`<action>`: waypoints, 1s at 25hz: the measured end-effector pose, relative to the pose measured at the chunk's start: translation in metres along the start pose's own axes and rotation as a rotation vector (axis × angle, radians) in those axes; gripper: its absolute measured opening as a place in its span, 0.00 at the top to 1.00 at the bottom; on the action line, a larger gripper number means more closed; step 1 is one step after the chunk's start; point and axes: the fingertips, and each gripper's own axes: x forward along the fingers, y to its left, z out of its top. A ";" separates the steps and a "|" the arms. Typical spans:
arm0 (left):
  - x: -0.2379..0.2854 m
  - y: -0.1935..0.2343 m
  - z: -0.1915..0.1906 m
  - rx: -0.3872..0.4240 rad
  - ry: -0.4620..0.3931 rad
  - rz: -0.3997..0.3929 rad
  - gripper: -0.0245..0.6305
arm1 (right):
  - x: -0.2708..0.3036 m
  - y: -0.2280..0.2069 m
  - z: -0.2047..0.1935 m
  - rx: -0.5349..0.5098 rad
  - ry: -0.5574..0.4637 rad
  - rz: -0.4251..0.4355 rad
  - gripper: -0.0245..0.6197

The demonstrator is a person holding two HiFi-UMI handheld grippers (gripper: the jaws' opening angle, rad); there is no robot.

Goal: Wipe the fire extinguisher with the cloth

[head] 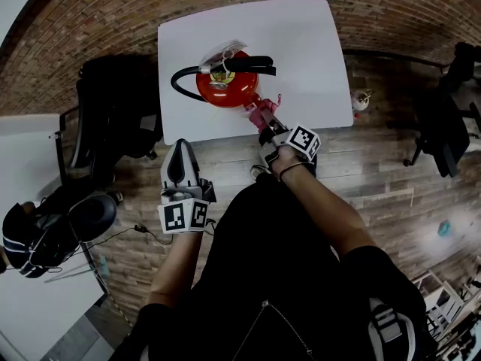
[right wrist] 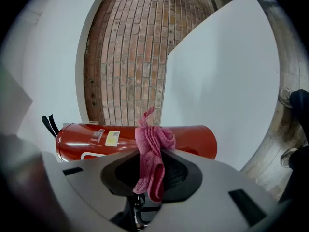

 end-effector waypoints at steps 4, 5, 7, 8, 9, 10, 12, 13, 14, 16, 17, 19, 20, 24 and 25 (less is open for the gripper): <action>0.000 0.000 0.005 -0.006 -0.011 -0.001 0.92 | -0.004 0.023 0.001 -0.005 0.009 0.042 0.80; 0.000 0.000 0.006 -0.007 -0.012 0.000 0.92 | -0.005 0.027 0.000 -0.001 0.010 0.047 0.80; -0.001 0.001 0.007 -0.009 -0.015 0.001 0.92 | -0.007 0.037 -0.001 0.000 0.014 0.057 0.80; -0.001 0.001 0.008 -0.011 -0.018 0.002 0.92 | -0.008 0.043 -0.001 0.000 0.016 0.065 0.80; -0.002 0.001 0.009 -0.011 -0.022 0.002 0.92 | -0.010 0.050 -0.001 0.000 0.018 0.074 0.80; -0.002 0.002 0.010 -0.012 -0.027 0.002 0.92 | -0.011 0.056 -0.002 0.000 0.020 0.084 0.80; -0.002 0.003 0.013 -0.013 -0.035 0.002 0.92 | -0.014 0.070 -0.003 -0.003 0.023 0.101 0.80; -0.003 0.003 0.015 -0.013 -0.038 0.002 0.92 | -0.016 0.076 -0.003 -0.008 0.024 0.107 0.80; -0.003 0.003 0.016 -0.014 -0.041 0.002 0.92 | -0.017 0.082 -0.003 -0.012 0.025 0.111 0.80; -0.004 0.004 0.019 -0.015 -0.048 0.002 0.92 | -0.019 0.093 -0.003 -0.013 0.025 0.117 0.80; -0.004 0.004 0.020 -0.015 -0.051 0.001 0.92 | -0.020 0.098 -0.003 -0.012 0.023 0.120 0.80; -0.005 0.004 0.023 -0.017 -0.058 0.000 0.92 | -0.023 0.110 -0.003 -0.006 0.016 0.131 0.80; -0.006 0.004 0.024 -0.017 -0.061 -0.001 0.92 | -0.024 0.117 -0.003 -0.003 0.011 0.141 0.80; -0.010 0.005 0.029 -0.019 -0.075 -0.003 0.92 | -0.031 0.146 -0.004 0.014 -0.005 0.193 0.80; -0.011 0.005 0.030 -0.020 -0.079 -0.004 0.92 | -0.032 0.152 -0.004 0.021 -0.008 0.205 0.80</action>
